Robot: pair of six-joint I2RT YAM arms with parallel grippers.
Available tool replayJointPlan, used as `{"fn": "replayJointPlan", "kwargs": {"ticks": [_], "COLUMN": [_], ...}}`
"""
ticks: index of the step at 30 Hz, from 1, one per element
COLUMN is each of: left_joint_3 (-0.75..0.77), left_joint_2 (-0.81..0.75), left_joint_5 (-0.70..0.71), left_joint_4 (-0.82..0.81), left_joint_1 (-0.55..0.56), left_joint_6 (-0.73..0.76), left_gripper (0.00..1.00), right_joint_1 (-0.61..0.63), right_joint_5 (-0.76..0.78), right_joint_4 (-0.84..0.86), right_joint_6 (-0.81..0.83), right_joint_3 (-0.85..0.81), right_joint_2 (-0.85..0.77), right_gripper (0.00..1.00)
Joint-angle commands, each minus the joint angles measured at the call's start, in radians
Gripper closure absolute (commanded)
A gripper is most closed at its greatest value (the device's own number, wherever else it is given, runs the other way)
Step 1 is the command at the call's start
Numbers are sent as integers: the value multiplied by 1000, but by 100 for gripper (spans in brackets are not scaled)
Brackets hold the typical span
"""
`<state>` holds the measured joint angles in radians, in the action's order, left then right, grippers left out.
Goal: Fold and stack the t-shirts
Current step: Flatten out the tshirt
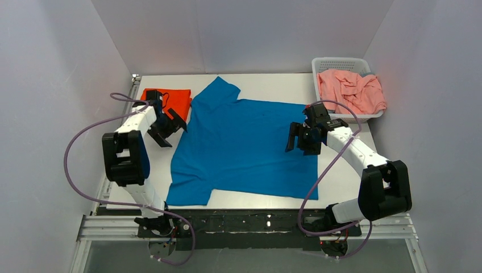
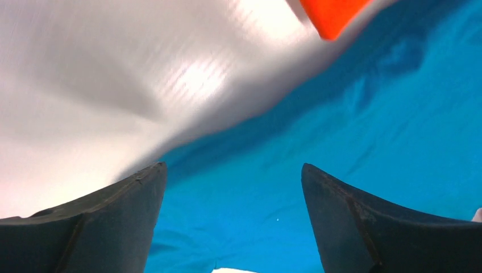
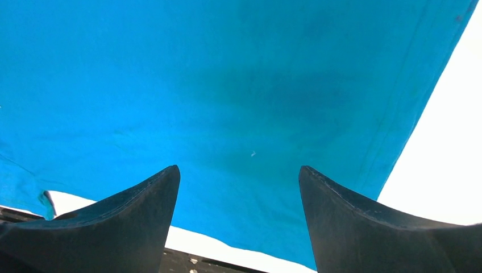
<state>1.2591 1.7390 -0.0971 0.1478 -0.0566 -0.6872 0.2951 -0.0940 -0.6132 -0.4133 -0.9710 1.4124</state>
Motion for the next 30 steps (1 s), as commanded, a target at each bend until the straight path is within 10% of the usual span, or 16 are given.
{"fn": "replayJointPlan", "kwargs": {"ticks": [1,9,14,23,30], "left_joint_3": [71,50,39,113,201], "left_joint_2": [92,164,147,32,172], "left_joint_5": [-81,-279,-161,397,501], "left_joint_4": [104,23,58,248,364], "left_joint_1": [-35,-31,18,265,359], "left_joint_6": [88,111,138,201,150], "left_gripper": [16,49,100,100,100], "right_joint_1": [4,4,4,4,4], "right_joint_5": [5,20,27,57,46], "right_joint_4": [-10,-21,-26,-35,-24], "right_joint_6": [17,16,13,28,27], "right_joint_3": [28,29,35,53,58], "right_joint_2": [-43,-28,-21,-30,-5], "right_gripper": [16,16,16,17,17]}}
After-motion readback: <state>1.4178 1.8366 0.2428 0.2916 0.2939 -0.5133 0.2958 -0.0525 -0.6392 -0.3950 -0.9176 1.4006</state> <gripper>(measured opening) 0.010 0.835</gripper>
